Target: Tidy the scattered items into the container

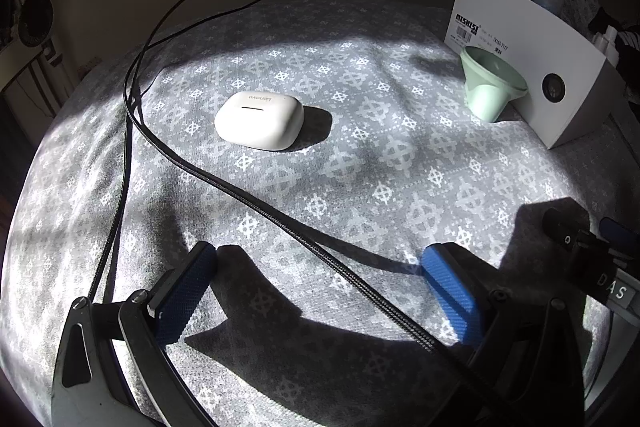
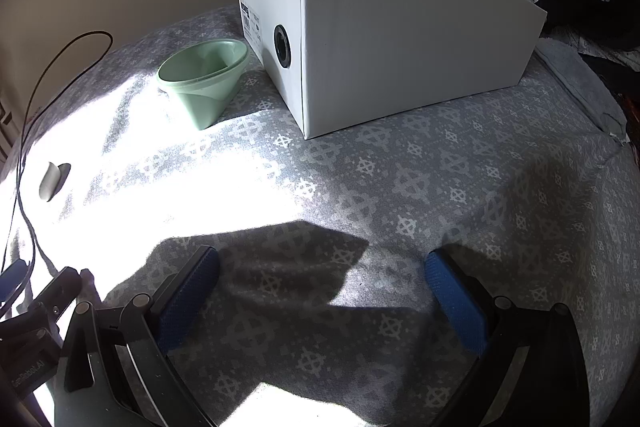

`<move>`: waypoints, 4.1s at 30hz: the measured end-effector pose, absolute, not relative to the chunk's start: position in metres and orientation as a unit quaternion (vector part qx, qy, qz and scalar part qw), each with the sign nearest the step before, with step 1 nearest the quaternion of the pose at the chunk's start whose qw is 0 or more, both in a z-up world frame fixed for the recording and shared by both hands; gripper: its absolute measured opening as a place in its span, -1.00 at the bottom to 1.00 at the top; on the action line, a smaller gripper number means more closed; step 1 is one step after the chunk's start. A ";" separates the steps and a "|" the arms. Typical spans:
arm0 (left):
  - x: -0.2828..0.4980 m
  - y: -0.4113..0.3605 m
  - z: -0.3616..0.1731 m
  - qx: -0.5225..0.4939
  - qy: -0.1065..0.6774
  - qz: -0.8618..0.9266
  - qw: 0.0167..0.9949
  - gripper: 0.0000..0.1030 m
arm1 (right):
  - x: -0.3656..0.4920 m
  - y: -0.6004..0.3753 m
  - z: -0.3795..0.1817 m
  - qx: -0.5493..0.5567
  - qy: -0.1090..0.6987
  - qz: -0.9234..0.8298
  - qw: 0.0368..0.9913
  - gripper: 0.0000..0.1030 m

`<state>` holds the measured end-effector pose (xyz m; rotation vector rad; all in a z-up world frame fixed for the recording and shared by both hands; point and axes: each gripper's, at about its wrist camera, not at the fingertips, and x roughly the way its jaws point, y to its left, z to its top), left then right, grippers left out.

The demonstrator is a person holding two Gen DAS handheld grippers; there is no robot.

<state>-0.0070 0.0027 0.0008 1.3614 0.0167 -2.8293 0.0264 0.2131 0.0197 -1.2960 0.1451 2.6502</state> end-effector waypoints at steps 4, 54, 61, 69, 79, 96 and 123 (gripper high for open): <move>-0.007 0.003 0.001 0.433 0.006 -0.901 0.001 0.99 | 0.026 0.213 0.020 -0.437 0.049 0.893 0.094 1.00; -0.008 0.001 0.000 0.432 0.005 -0.902 0.001 0.99 | 0.023 0.207 0.023 -0.434 0.048 0.895 0.093 1.00; -0.008 0.001 0.000 0.432 0.005 -0.902 0.001 0.99 | 0.023 0.207 0.023 -0.434 0.049 0.895 0.093 1.00; -0.008 0.001 0.000 0.432 0.005 -0.902 0.001 0.99 | 0.023 0.207 0.023 -0.434 0.049 0.895 0.093 1.00; -0.009 0.001 0.000 0.432 0.005 -0.902 0.001 0.99 | 0.019 0.203 0.024 -0.434 0.049 0.895 0.093 1.00; -0.010 0.001 -0.001 0.432 0.005 -0.902 0.001 0.99 | 0.007 0.210 0.017 -0.437 0.067 0.893 0.087 1.00; -0.012 0.000 -0.003 0.431 0.005 -0.902 0.000 0.99 | -0.005 0.208 0.013 -0.436 0.062 0.894 0.089 1.00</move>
